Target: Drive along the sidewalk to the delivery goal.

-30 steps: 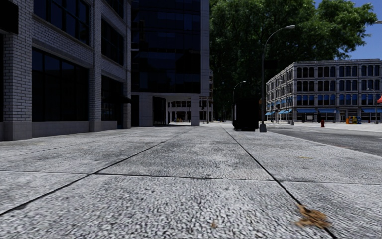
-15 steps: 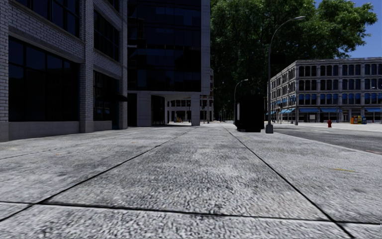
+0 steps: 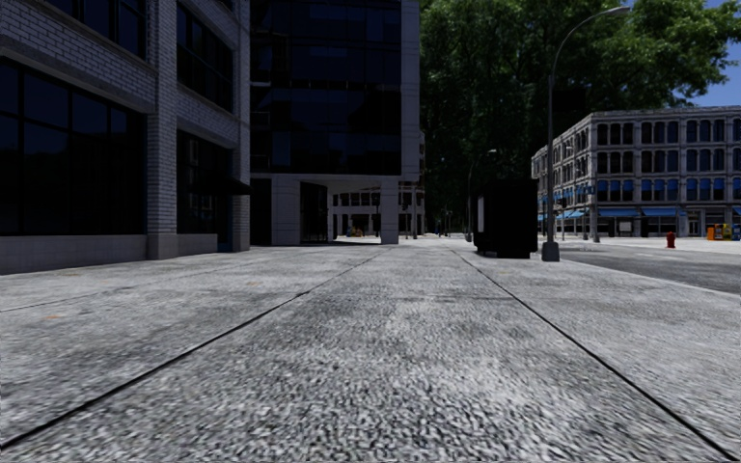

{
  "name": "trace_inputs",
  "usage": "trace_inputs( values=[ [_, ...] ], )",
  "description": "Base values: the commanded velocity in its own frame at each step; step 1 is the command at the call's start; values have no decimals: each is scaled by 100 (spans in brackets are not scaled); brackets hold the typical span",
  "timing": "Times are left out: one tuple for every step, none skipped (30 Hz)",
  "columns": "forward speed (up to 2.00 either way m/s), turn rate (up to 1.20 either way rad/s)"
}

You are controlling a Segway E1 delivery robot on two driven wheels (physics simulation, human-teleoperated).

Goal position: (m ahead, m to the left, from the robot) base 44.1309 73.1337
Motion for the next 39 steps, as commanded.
trace_inputs(
  values=[
    [200,29],
    [200,29],
    [200,31],
    [200,31],
    [200,31],
    [200,31],
    [200,32],
    [200,32],
    [200,32],
    [200,32],
    [200,29],
    [200,0],
    [200,0],
    [200,0],
    [200,0],
    [200,0],
    [200,0],
    [200,0],
    [200,0],
    [200,0],
    [200,0],
    [200,0],
    [200,0],
    [200,0],
    [200,0],
    [200,0],
    [200,0],
    [200,0],
    [200,0],
    [200,0],
    [200,0],
    [200,0],
    [200,0],
    [200,0],
    [200,0],
    [200,0],
    [200,0],
    [200,0],
    [200,0]
  ],
)
